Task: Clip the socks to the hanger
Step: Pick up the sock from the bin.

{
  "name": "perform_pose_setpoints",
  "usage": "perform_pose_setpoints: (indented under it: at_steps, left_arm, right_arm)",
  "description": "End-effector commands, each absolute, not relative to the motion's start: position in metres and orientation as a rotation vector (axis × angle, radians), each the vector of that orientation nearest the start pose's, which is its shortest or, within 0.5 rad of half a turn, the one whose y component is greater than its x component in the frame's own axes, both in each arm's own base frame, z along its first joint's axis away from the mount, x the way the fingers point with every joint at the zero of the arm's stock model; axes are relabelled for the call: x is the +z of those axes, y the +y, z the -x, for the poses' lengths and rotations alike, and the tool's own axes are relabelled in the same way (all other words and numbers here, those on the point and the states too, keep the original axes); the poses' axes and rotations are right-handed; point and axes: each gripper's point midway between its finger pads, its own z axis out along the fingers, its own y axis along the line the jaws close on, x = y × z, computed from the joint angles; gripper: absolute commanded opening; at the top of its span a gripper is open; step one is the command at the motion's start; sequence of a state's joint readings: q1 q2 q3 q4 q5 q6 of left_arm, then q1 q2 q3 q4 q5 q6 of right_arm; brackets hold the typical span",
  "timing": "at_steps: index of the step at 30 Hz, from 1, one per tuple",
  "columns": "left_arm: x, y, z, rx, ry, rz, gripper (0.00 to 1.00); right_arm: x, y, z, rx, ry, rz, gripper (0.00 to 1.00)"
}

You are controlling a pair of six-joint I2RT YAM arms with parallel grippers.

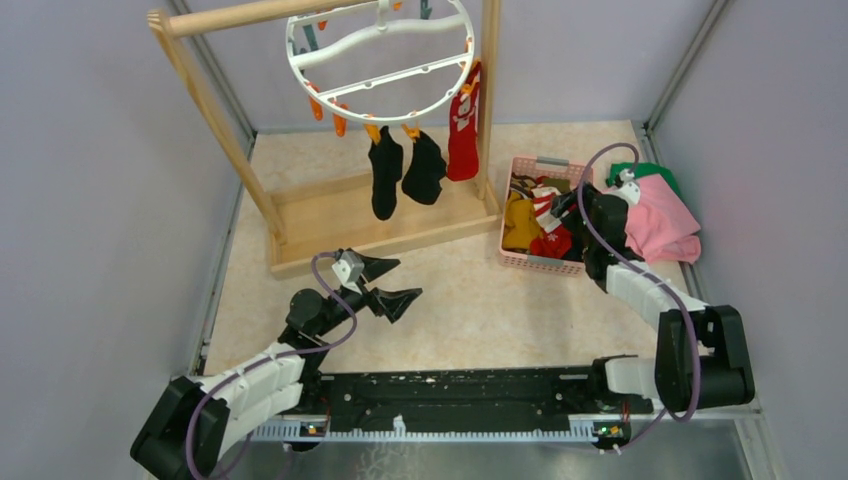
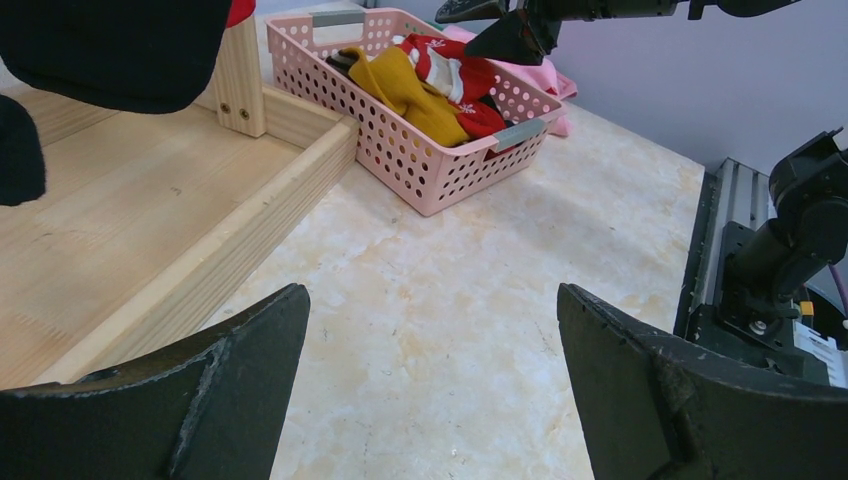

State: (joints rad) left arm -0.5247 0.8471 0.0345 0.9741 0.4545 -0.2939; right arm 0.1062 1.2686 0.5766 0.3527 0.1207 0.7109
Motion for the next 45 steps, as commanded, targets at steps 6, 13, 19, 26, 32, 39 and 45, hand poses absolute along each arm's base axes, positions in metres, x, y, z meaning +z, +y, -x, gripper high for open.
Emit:
perform_pose_setpoints:
  at_steps: [6, 13, 19, 26, 32, 39, 45]
  left_arm:
    - [0.188, -0.218, -0.206, -0.984, 1.331, -0.532, 0.99]
    - [0.187, -0.218, -0.206, -0.985, 1.335, -0.529, 0.99]
    - [0.188, -0.217, -0.206, -0.981, 1.334, -0.527, 0.99]
    - [0.191, -0.217, -0.205, -0.981, 1.327, -0.526, 0.99]
    - [0.192, -0.218, -0.205, -0.988, 1.325, -0.529, 0.99]
    - [0.202, -0.225, -0.19, -1.039, 1.247, -0.613, 0.99]
    - [0.22, -0.232, -0.163, -1.093, 1.072, -0.754, 0.99]
  right_arm:
    - [0.136, 0.05, -0.415, 0.444, 1.843, -0.691, 0.58]
    - [0.128, 0.058, -0.419, 0.451, 1.873, -0.646, 0.37]
    - [0.138, 0.055, -0.414, 0.445, 1.833, -0.63, 0.14]
    - [0.177, 0.05, -0.401, 0.452, 1.706, -0.58, 0.02]
    - [0.207, 0.048, -0.389, 0.47, 1.612, -0.535, 0.0]
    - [0.261, 0.063, -0.361, 0.561, 1.416, -0.342, 0.0]
    - [0.314, 0.09, -0.331, 0.672, 1.277, -0.113, 0.0]
